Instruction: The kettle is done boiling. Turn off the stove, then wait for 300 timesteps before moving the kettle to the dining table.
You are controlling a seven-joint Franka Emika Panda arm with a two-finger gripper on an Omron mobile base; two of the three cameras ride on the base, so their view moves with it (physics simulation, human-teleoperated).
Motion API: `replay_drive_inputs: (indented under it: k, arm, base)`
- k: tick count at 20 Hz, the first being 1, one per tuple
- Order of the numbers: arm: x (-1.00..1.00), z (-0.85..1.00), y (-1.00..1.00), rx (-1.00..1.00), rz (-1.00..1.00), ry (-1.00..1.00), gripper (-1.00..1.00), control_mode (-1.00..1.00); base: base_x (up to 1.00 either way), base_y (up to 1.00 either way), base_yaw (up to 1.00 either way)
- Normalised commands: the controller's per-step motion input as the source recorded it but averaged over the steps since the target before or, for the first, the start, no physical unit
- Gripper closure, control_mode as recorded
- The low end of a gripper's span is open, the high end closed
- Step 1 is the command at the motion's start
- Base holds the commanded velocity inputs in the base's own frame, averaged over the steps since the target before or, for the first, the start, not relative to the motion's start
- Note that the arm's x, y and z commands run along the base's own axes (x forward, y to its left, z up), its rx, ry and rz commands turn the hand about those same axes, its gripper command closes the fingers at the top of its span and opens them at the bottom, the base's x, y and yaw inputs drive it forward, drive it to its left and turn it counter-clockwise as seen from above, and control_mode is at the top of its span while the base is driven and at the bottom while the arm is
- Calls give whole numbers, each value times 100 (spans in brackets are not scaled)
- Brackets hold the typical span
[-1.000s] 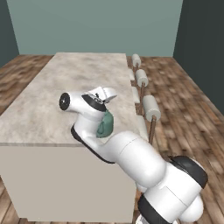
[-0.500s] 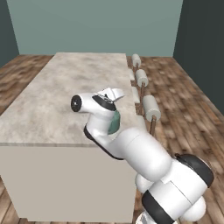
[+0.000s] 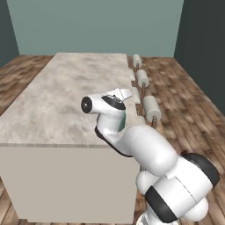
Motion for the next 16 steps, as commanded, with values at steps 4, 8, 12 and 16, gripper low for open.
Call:
replay_drive_inputs:
  k: [4,8,12,16]
  arm:
    - [19,-3,-9,0,0,0,100,-100]
    - [26,-11,-6,0,0,0,100,-100]
    - [25,-14,-6,0,0,0,100,-100]
    - [25,-13,-4,0,0,0,100,-100]
  base:
    - [0,0,0]
    - [0,0,0]
    - [0,0,0]
    - [0,0,0]
